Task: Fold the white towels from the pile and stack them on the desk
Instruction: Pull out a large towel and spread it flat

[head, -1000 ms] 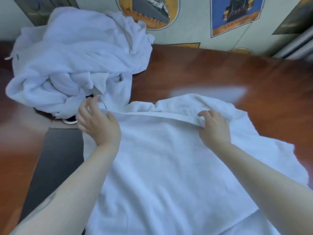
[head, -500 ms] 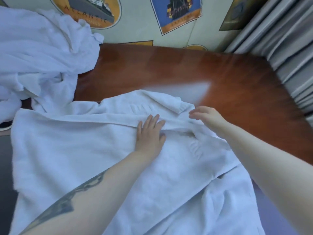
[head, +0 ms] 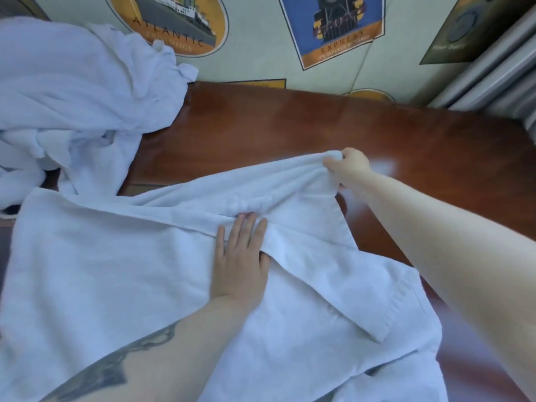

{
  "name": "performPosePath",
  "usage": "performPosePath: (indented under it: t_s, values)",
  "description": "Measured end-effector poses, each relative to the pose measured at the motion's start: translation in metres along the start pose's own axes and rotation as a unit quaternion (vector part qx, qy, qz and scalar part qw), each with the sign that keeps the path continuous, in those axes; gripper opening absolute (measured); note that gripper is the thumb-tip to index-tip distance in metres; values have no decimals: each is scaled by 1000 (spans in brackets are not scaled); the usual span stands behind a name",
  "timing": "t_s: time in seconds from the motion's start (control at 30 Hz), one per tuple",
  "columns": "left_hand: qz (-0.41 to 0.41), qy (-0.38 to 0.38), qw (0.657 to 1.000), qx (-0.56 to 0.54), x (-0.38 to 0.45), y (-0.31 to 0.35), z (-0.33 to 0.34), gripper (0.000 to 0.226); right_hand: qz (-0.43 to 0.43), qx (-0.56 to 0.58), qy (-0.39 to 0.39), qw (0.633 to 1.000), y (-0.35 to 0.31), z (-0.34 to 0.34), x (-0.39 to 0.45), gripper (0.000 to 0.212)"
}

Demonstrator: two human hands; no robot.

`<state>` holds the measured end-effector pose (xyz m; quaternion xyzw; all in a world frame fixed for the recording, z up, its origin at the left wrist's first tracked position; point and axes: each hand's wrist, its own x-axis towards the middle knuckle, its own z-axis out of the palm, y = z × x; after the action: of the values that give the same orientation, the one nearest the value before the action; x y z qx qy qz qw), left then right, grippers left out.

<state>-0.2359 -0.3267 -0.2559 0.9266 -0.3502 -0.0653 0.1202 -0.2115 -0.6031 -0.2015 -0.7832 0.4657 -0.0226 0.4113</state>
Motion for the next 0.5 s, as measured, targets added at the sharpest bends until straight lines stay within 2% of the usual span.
performPosePath:
  t_s: [0.13, 0.2, 0.3, 0.37, 0.4, 0.43, 0.5]
  values:
    - [-11, -6, 1000, 18, 1, 2, -1, 60, -77, -7, 55, 995, -9, 0, 22, 7]
    - [-30, -15, 998, 51, 1, 3, 0, 66, -81, 5, 89, 993, -9, 15, 22, 23]
    - [-59, -26, 994, 91, 2, 1, 4, 69, -91, -17, 193, 977, -9, 29, 13, 43]
    - [-65, -38, 992, 104, 3, 1, 7, 71, -186, -19, 244, 952, -8, 38, -8, 44]
    - [-66, -39, 991, 107, 3, 0, 9, 72, -255, -31, 223, 940, -2, 45, -23, 43]
    - [-65, -37, 991, 108, 3, 0, 10, 73, -320, -74, 167, 930, 8, 52, -40, 43]
    - [-64, -31, 991, 110, 3, -1, 12, 73, -369, -201, 10, 907, 38, 63, -71, 46]
